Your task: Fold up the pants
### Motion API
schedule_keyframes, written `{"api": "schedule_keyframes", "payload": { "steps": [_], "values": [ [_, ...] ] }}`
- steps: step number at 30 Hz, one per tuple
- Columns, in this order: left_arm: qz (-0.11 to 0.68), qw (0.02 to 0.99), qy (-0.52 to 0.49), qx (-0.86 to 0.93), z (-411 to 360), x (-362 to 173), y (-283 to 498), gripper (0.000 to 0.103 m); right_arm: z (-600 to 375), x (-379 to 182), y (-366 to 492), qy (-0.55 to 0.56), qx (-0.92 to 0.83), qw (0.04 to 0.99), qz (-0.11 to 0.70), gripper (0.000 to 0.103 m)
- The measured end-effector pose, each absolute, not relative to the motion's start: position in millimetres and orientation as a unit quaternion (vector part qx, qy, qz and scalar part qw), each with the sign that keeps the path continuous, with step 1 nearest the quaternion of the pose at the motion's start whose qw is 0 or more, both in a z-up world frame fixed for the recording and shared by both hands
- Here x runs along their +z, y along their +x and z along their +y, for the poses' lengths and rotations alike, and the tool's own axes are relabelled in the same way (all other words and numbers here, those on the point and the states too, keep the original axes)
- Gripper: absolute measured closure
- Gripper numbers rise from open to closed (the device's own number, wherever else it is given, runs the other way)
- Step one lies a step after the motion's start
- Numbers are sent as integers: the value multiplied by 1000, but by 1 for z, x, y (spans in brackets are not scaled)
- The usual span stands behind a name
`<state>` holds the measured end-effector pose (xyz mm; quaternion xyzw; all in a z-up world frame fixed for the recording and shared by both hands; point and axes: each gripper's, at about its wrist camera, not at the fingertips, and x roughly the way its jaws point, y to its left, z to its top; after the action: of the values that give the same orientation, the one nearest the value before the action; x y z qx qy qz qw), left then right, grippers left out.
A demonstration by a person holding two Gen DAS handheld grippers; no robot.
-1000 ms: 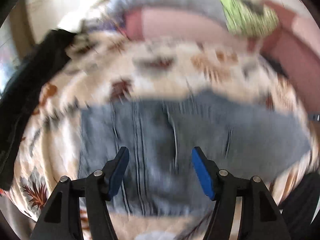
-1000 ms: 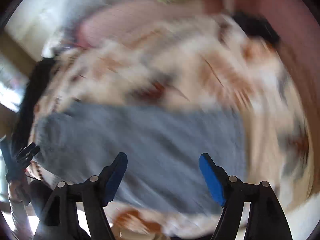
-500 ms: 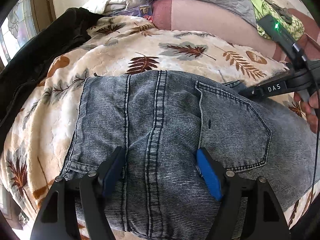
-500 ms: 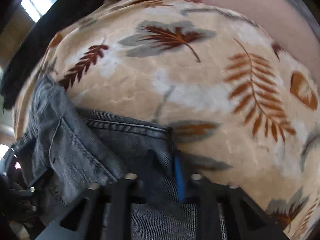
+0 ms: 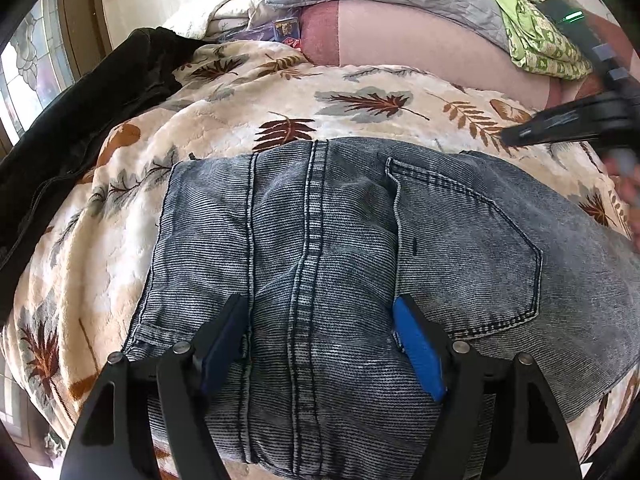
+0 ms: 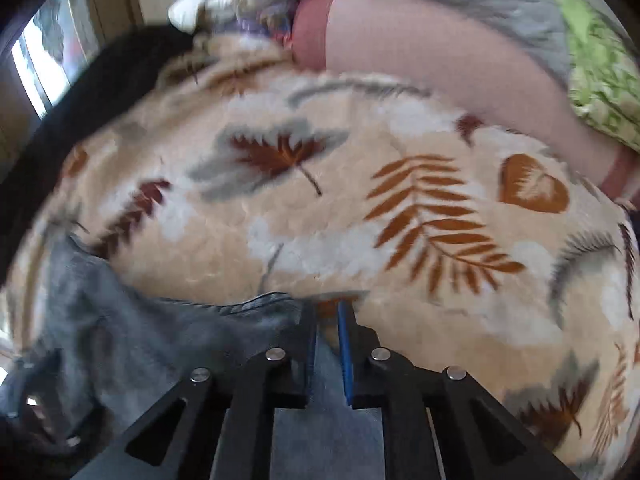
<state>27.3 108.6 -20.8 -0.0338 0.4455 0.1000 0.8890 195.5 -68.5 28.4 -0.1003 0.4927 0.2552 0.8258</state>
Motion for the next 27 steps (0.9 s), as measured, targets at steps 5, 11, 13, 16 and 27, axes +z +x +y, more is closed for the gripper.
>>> {"api": "schedule_keyframes", "payload": {
  "steps": [5, 11, 13, 16, 27],
  "values": [
    [443, 890, -27, 106, 106, -22, 27, 26, -101, -10, 176, -4, 271, 765, 584, 20],
    [437, 893, -25, 105, 106, -20, 24, 25, -148, 12, 134, 40, 286, 783, 551, 26],
    [431, 896, -33, 105, 107, -15, 22, 25, -184, 34, 113, 66, 291, 796, 527, 26],
    [415, 903, -41, 97, 103, -1, 16, 26, -258, 45, 100, 109, 255, 810, 517, 26],
    [454, 884, -18, 112, 90, -7, 27, 17, -477, 18, 68, 352, 136, 780, 499, 33]
  ]
}}
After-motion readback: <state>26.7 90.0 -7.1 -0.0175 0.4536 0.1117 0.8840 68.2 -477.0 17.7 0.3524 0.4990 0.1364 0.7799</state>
